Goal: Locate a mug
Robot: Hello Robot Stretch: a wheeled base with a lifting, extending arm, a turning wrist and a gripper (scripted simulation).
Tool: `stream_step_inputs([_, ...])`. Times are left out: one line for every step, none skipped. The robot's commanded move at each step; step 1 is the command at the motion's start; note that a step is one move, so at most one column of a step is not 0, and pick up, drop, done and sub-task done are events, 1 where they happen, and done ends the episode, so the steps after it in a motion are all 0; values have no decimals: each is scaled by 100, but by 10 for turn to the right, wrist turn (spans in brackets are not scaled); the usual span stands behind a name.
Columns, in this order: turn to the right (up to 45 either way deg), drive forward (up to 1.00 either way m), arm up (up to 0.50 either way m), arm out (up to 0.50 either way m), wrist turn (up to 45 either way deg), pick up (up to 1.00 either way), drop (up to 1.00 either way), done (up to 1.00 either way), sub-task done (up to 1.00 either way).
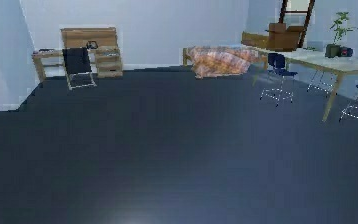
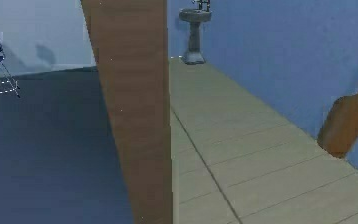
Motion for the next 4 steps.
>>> stream_step_inputs([-210, 0, 0, 0, 0, 0, 0, 0, 0])
stream_step_inputs([0, 5, 0, 0, 0, 0, 0, 0, 0])
stream_step_inputs([0, 30, 0, 0, 0, 0, 0, 0, 0])
stream_step_inputs([450, 0, 0, 0, 0, 0, 0, 0, 0])
